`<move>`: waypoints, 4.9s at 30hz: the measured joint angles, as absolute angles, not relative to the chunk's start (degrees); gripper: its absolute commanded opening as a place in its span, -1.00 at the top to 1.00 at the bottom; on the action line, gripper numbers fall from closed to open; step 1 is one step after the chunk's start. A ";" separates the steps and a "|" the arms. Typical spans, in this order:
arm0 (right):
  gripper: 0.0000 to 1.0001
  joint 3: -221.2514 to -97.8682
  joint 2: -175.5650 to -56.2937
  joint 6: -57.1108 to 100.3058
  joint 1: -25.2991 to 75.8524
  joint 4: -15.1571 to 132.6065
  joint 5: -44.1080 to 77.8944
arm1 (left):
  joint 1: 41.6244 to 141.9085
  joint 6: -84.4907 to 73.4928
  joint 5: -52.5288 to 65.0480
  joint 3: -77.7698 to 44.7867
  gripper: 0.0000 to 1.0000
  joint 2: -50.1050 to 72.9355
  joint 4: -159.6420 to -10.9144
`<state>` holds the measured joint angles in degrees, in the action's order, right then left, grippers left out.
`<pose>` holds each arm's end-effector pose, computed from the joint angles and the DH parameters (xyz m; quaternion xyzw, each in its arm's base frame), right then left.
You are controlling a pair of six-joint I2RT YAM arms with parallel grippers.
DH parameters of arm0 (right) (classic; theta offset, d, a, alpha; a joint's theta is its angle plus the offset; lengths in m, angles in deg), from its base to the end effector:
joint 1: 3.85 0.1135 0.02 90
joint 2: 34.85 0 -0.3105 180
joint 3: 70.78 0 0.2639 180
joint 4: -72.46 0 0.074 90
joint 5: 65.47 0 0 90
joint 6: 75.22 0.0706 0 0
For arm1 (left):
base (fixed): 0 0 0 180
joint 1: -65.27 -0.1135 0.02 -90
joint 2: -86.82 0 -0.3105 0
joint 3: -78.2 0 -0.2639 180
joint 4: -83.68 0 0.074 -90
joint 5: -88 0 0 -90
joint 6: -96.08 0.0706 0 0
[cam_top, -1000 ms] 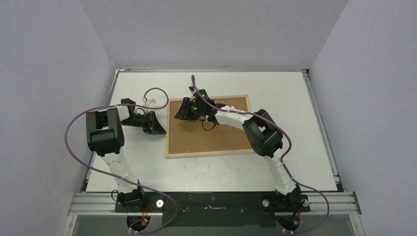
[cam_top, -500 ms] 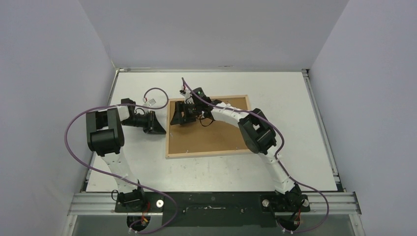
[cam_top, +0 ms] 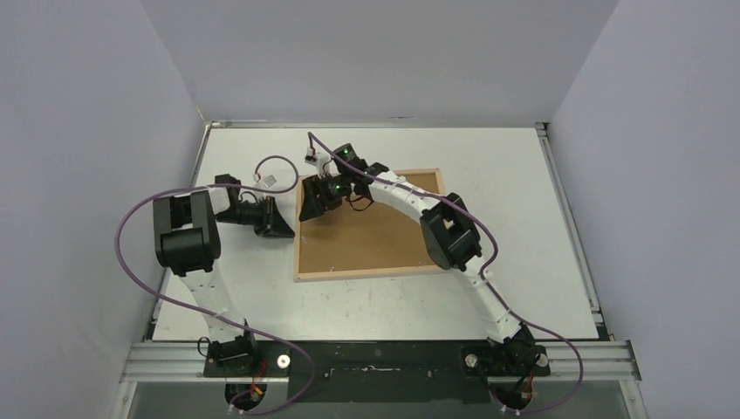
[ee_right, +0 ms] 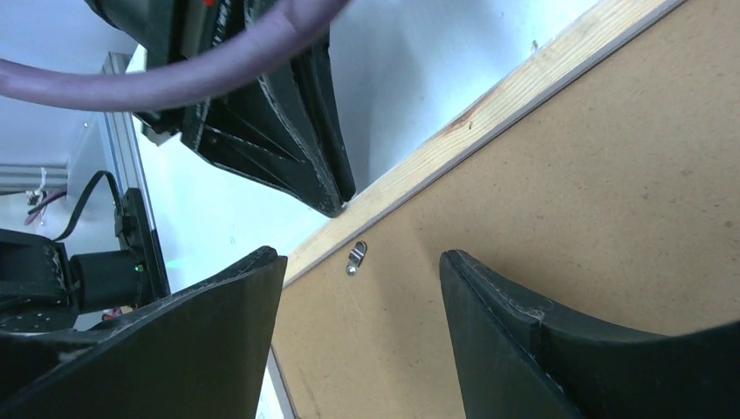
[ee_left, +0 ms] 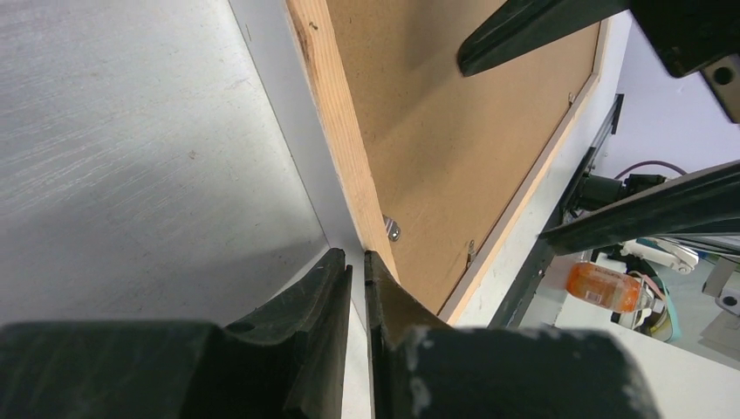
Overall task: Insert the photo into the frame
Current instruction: Install the photo frame at the center of the board, then adjust the photo frame at the center of the board.
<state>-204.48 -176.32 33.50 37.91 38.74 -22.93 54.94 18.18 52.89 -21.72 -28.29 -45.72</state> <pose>0.4245 0.4488 0.1906 -0.3287 0.7848 0.5064 0.1401 0.3808 0.0107 0.1289 0.0313 0.8864 -0.4452 0.1228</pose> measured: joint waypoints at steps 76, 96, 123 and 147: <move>-0.29 -193.90 -175.86 39.16 42.02 50.57 -28.90 | 53.96 8.91 57.48 -22.45 0.79 -30.85 -52.02; -0.27 -189.92 -175.07 42.31 42.54 57.52 -28.87 | 53.96 8.21 57.44 -22.53 0.79 -30.87 -52.41; -0.50 -183.65 -169.37 45.81 43.33 59.66 -20.31 | 53.45 8.19 57.48 -22.01 0.77 -30.87 -51.58; -0.61 -135.82 -121.24 74.57 43.13 35.68 30.60 | 56.05 4.04 52.61 -13.64 0.27 -30.41 -54.84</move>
<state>-135.82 -121.24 74.57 43.13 35.68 30.60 56.05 4.04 52.61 -13.64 -30.41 -54.84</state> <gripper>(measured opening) 0.809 0.373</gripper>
